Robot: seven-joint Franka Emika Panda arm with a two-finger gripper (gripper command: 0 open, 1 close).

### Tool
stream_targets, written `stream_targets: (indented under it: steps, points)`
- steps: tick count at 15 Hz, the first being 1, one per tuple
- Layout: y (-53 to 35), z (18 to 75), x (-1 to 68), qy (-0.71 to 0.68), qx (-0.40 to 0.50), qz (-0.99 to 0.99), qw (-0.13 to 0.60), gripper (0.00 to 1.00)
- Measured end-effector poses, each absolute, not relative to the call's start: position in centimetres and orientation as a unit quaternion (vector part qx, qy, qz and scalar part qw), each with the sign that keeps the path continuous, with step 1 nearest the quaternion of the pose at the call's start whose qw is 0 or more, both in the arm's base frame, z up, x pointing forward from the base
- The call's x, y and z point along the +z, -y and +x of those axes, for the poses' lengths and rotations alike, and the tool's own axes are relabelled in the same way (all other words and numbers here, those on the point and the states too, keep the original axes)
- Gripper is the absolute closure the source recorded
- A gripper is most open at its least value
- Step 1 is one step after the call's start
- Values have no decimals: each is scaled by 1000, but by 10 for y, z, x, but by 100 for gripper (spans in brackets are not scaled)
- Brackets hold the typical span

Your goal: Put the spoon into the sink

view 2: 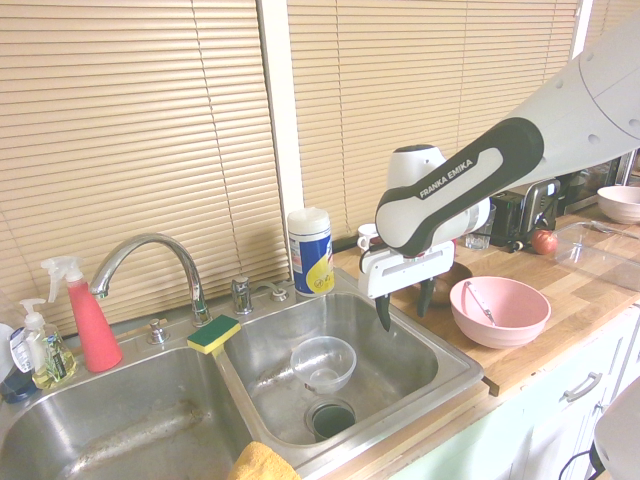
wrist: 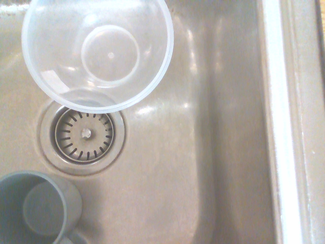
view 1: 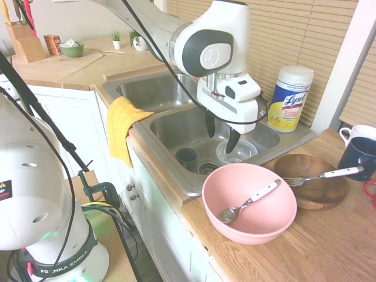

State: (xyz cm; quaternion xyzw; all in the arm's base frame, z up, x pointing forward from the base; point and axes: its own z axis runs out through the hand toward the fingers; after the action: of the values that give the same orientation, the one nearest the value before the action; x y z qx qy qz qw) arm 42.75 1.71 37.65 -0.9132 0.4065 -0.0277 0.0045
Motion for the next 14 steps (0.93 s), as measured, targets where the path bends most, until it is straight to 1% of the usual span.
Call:
stream_targets:
  steps: [4, 6, 11, 14]
  points:
    - [-17, 427, 375, -406, -32, -913, 6, 0]
    - [-17, 423, 382, -405, -61, -912, 17, 0]
    - [-18, 375, 420, -392, -129, -910, 42, 0]
    - [-10, 364, 442, -400, -161, -901, 53, 0]
